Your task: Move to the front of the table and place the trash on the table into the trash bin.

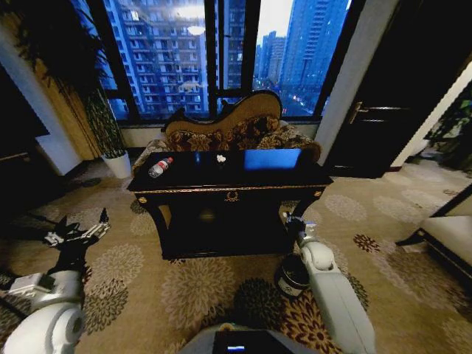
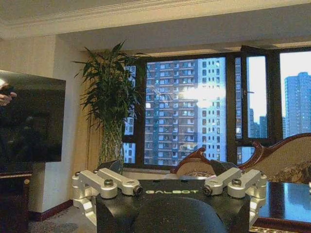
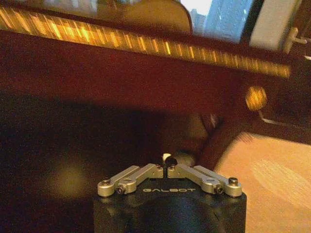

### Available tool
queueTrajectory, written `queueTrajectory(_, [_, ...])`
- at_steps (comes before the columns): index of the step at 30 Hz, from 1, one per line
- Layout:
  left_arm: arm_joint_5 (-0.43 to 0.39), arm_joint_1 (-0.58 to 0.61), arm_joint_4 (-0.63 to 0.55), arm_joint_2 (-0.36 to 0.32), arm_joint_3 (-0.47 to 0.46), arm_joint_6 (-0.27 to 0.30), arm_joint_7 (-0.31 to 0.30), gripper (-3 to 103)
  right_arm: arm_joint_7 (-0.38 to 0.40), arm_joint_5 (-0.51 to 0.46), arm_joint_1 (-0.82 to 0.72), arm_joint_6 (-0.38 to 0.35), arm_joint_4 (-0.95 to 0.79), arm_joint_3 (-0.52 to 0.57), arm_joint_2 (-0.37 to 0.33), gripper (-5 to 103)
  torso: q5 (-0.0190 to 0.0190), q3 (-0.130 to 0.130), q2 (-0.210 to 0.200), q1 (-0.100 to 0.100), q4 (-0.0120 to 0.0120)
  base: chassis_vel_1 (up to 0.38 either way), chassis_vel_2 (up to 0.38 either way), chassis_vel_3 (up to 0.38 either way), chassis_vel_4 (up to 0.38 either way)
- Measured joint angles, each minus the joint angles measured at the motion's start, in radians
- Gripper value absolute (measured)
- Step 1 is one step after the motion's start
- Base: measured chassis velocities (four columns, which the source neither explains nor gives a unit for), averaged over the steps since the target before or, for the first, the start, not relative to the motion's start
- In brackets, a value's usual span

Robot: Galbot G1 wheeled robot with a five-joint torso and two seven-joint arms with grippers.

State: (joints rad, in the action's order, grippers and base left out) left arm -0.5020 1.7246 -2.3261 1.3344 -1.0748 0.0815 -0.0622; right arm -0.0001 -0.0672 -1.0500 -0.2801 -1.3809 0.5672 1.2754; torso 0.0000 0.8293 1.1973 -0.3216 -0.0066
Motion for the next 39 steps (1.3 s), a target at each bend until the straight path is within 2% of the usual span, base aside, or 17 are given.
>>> queueTrajectory(2, [0.000,0.003,0.001,0.002,0.001,-0.004,0.001,100,0.000,0.036,0.022,0.010,0.058,0.000,0.000,0,0.0001,0.000,0.000,0.000,-0.0002,0.000,0.000,0.000,0.000])
queueTrajectory(4, [0.000,0.010,0.001,0.004,0.002,-0.010,0.002,100,0.000,0.111,0.065,0.032,0.169,0.006,0.001,0,0.0000,0.000,0.000,0.000,0.0002,0.000,0.000,0.000,0.000])
queueTrajectory(9, [-0.005,0.020,-0.003,0.000,-0.010,-0.015,0.002,100,0.000,0.183,0.115,0.054,0.321,0.027,0.000,0,0.0001,0.000,0.000,0.000,0.0002,0.000,0.000,0.000,0.000])
queueTrajectory(17, [-0.015,0.030,-0.003,-0.003,-0.019,-0.024,0.003,100,0.000,0.245,0.085,0.068,0.417,0.083,-0.009,0,0.0002,0.000,0.000,0.000,-0.0005,0.000,0.000,0.000,0.000])
queueTrajectory(22, [-0.013,0.030,-0.003,0.001,-0.013,-0.025,0.004,100,0.000,0.272,0.070,0.071,0.434,0.100,-0.003,0,-0.0002,0.000,0.000,0.000,0.0002,0.000,0.000,0.000,0.000])
queueTrajectory(25, [-0.011,0.030,-0.005,0.003,-0.011,-0.025,0.004,100,0.000,0.276,0.059,0.071,0.429,0.102,0.002,1,0.0000,0.000,0.000,0.000,-0.0002,0.000,0.000,0.000,0.000])
queueTrajectory(28, [-0.009,0.033,-0.009,0.004,-0.009,-0.025,0.004,100,0.000,0.276,0.060,0.071,0.422,0.102,0.013,17,-0.0001,0.000,0.000,0.000,0.0001,0.000,0.000,0.000,0.000])
queueTrajectory(29, [-0.009,0.033,-0.009,0.004,-0.009,-0.025,0.004,100,0.000,0.276,0.060,0.071,0.422,0.102,0.013,17,-0.0001,0.000,0.000,0.000,0.0001,0.000,0.000,0.000,0.000])
queueTrajectory(32, [-0.009,0.040,-0.014,0.003,-0.013,-0.025,0.004,100,0.000,0.273,0.060,0.070,0.407,0.099,0.019,33,-0.0002,0.000,0.000,0.000,0.0002,0.000,0.000,0.000,0.000])
queueTrajectory(33, [-0.009,0.040,-0.014,0.003,-0.013,-0.025,0.004,100,0.000,0.273,0.060,0.070,0.407,0.099,0.019,33,-0.0002,0.000,0.000,0.000,0.0002,0.000,0.000,0.000,0.000])
queueTrajectory(36, [-0.009,0.047,-0.016,0.006,-0.014,-0.028,0.004,100,0.000,0.270,0.059,0.070,0.401,0.099,0.022,50,-0.0002,0.000,0.000,0.000,0.0002,0.000,0.000,0.000,0.000])
queueTrajectory(38, [-0.009,0.048,-0.016,0.007,-0.014,-0.029,0.004,100,0.000,0.268,0.058,0.073,0.397,0.099,0.023,50,-0.0001,0.000,0.000,0.000,0.0001,0.000,0.000,0.000,0.000])
queueTrajectory(39, [-0.009,0.048,-0.016,0.008,-0.013,-0.031,0.005,100,0.000,0.258,0.053,0.082,0.382,0.099,0.022,55,0.0000,0.000,0.000,0.000,-0.0001,0.000,0.000,0.000,0.000])
